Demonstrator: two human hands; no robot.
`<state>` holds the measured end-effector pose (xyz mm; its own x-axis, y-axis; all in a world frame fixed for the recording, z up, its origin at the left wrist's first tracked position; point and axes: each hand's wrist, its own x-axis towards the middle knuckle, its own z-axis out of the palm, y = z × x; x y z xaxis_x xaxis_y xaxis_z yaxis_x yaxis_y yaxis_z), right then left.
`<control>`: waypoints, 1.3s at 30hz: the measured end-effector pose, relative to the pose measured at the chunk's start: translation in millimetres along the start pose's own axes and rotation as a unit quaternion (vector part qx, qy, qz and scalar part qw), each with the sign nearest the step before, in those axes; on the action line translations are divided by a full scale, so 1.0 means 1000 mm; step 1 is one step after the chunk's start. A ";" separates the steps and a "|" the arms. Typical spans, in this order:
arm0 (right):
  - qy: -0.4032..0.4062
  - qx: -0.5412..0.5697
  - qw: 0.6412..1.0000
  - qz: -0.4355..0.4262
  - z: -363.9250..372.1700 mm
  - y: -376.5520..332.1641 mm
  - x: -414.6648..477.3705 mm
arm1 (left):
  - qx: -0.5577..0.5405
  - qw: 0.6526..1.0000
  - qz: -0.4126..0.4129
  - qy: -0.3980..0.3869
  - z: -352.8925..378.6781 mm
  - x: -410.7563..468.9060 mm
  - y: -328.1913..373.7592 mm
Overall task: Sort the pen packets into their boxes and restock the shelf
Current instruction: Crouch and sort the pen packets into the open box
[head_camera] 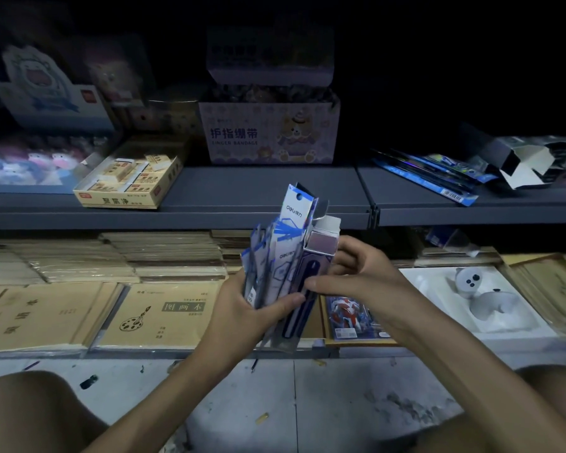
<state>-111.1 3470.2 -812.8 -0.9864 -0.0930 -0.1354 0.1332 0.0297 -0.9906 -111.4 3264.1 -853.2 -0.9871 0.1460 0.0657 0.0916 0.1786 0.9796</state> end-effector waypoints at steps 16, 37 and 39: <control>-0.048 -0.066 0.997 -0.012 -0.003 -0.003 -0.008 | -0.007 0.998 -0.020 -0.065 -0.002 -0.001 -0.005; -0.016 -0.131 0.991 -0.009 0.014 0.001 -0.015 | -0.008 0.989 -0.048 -0.136 0.000 -0.011 -0.012; -0.012 -0.153 0.988 -0.009 0.015 -0.001 -0.017 | 0.004 0.991 -0.040 -0.131 -0.001 -0.010 -0.012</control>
<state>-93.3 3457.1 -809.7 -0.9853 -0.1199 -0.1216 0.0763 0.3277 -0.9417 -103.2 3259.3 -865.1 -0.9234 0.3781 -0.0655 0.0157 0.2078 0.9781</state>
